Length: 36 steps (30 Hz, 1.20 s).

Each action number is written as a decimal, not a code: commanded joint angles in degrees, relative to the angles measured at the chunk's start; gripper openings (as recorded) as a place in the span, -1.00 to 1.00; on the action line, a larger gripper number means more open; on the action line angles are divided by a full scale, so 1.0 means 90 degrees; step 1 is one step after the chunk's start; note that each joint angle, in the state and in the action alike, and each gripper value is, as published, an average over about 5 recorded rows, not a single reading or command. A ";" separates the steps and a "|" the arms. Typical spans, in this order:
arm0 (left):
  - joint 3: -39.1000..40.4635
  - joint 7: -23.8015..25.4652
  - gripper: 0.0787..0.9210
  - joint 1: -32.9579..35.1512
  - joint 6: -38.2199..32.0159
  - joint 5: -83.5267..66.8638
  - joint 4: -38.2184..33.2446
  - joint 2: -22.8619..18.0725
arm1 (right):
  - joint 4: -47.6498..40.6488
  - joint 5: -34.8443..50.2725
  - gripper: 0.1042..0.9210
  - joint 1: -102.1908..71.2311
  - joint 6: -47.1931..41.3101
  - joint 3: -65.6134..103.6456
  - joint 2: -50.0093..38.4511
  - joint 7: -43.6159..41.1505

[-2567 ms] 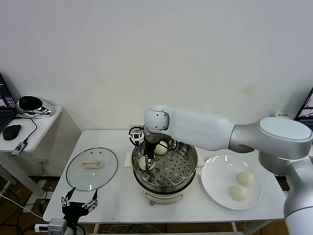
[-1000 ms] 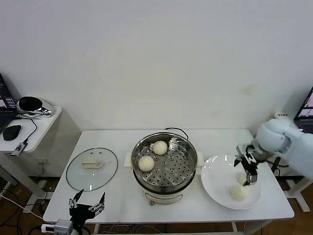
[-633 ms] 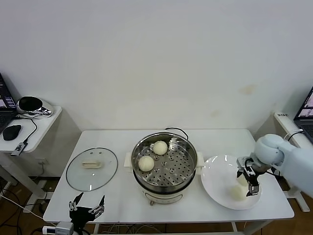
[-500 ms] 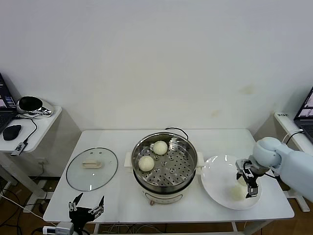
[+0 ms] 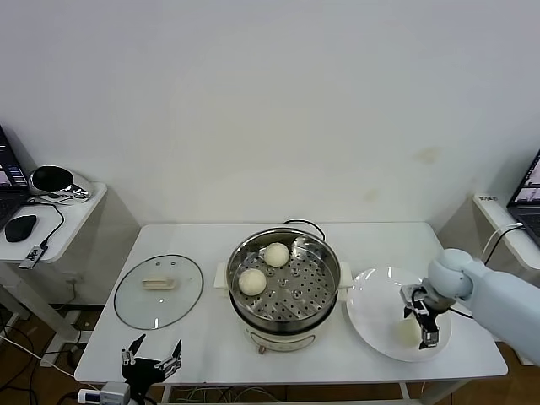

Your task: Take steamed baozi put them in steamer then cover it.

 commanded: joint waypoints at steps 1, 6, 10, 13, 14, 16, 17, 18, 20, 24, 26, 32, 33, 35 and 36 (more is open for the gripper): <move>0.0005 -0.0001 0.77 0.0000 -0.0004 -0.0001 0.0008 0.0007 | -0.0078 -0.0076 0.75 -0.0129 0.0013 0.0075 0.0062 0.0073; 0.0029 0.0000 0.77 -0.0014 -0.0004 0.0001 0.0025 0.0001 | -0.0112 -0.0043 0.56 -0.0115 0.0003 0.0077 0.0066 0.0130; 0.0035 0.0001 0.77 -0.0025 -0.0004 0.0001 0.0041 0.0002 | -0.0089 -0.0013 0.33 -0.0106 0.0005 0.0079 0.0031 0.0116; 0.0037 0.0001 0.77 -0.0043 -0.0003 0.0003 0.0063 0.0006 | -0.0077 0.0047 0.25 -0.0017 -0.0006 0.0035 -0.0012 0.0129; 0.0040 0.0002 0.77 -0.0049 -0.0003 0.0005 0.0066 0.0008 | -0.0068 0.0094 0.24 0.0064 -0.0018 -0.0007 -0.0031 0.0138; 0.0044 0.0004 0.77 -0.0058 -0.0002 0.0007 0.0054 0.0010 | -0.0024 0.0239 0.23 0.0324 -0.0047 -0.0161 -0.0079 0.0155; 0.0044 0.0005 0.77 -0.0063 -0.0001 0.0007 0.0041 0.0009 | 0.0009 0.0326 0.22 0.0503 -0.0064 -0.0260 -0.0104 0.0157; 0.0041 0.0007 0.77 -0.0069 0.0000 0.0004 0.0026 0.0005 | 0.0042 0.0422 0.22 0.0726 -0.0079 -0.0365 -0.0127 0.0156; 0.0035 0.0008 0.77 -0.0084 0.0000 -0.0006 0.0010 -0.0003 | 0.0091 0.0639 0.22 0.1196 -0.0109 -0.0548 -0.0157 0.0148; 0.0031 0.0005 0.77 -0.0099 -0.0011 -0.0041 0.0034 -0.0002 | 0.0108 0.1077 0.22 0.2265 -0.0152 -0.0777 -0.0107 0.0068; 0.0027 0.0004 0.77 -0.0101 -0.0015 -0.0071 0.0032 0.0011 | 0.0113 0.1293 0.22 0.2822 -0.0175 -0.0895 -0.0014 -0.0033; -0.0022 0.0012 0.77 -0.0159 -0.0013 -0.0170 -0.0026 0.0044 | -0.0106 0.2177 0.22 0.4411 -0.0108 -0.1388 0.0731 -0.0473; -0.0033 0.0017 0.77 -0.0163 -0.0014 -0.0194 -0.0038 0.0045 | -0.0204 0.2355 0.22 0.4630 -0.0010 -0.1478 0.0915 -0.0539; -0.0060 0.0024 0.77 -0.0158 -0.0020 -0.0239 -0.0058 0.0047 | -0.0463 0.2720 0.22 0.5026 0.0519 -0.1670 0.1297 -0.0679; -0.0077 0.0024 0.77 -0.0152 -0.0024 -0.0259 -0.0063 0.0046 | -0.0621 0.2903 0.22 0.5178 0.0906 -0.1768 0.1494 -0.0752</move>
